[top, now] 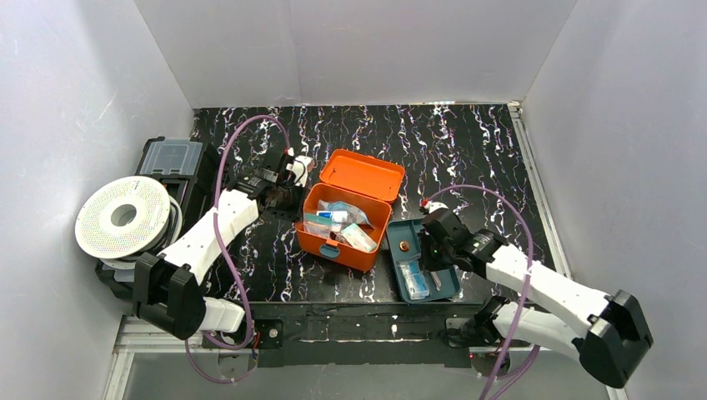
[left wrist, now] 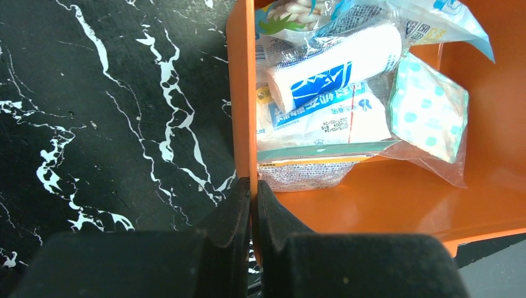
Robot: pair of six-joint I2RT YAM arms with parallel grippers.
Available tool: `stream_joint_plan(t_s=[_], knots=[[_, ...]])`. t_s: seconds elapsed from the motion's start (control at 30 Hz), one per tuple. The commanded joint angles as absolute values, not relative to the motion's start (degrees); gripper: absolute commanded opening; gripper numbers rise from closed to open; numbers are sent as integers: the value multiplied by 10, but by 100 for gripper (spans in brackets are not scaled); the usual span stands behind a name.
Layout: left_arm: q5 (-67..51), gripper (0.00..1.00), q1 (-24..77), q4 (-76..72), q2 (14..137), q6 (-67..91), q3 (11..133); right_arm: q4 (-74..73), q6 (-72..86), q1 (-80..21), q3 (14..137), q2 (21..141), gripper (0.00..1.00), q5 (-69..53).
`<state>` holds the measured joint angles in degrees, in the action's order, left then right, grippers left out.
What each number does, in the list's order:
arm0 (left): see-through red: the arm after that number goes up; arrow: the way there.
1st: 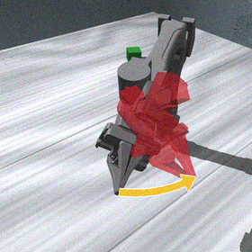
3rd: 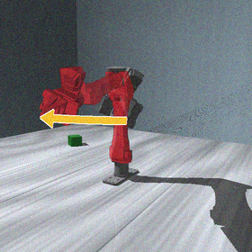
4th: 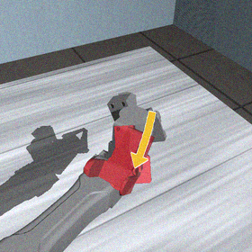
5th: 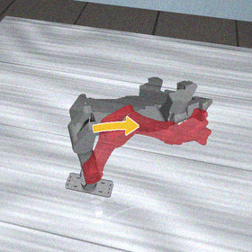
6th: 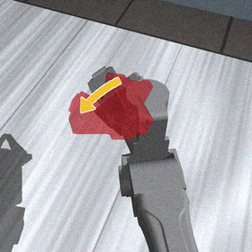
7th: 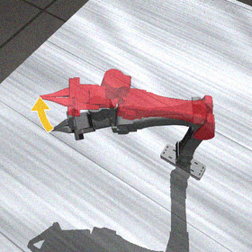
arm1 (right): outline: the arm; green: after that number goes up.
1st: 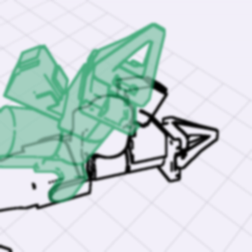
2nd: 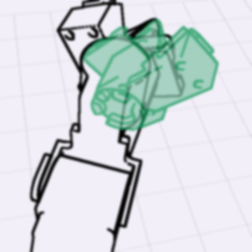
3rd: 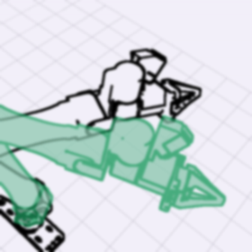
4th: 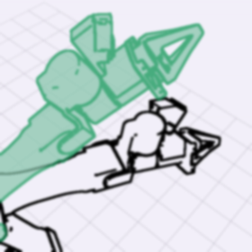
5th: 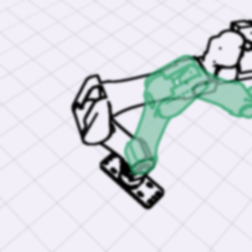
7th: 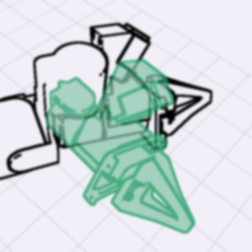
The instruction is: Organize the medicine kit
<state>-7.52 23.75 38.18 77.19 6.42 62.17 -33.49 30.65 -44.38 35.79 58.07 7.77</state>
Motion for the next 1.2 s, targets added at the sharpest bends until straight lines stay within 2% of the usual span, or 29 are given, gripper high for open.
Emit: stream_joint_plan(t_s=[0.0, 0.47, 0.63, 1.1, 1.17], knots=[[-125, 0, 248, 361, 730, 66, 625, -395, 320, -446, 390, 518, 1, 94], [-128, 0, 287, 359, 755, 62, 622, -515, 289, -446, 487, 434, 1, 88], [-140, 0, 299, 346, 746, 48, 607, -512, 240, -447, 525, 443, 1, 30], [-180, 0, 327, 309, 754, 67, 592, -540, 154, -476, 661, 515, 1, -14], [-177, 5, 328, 301, 749, 68, 589, -540, 143, -487, 674, 529, 1, -11]])
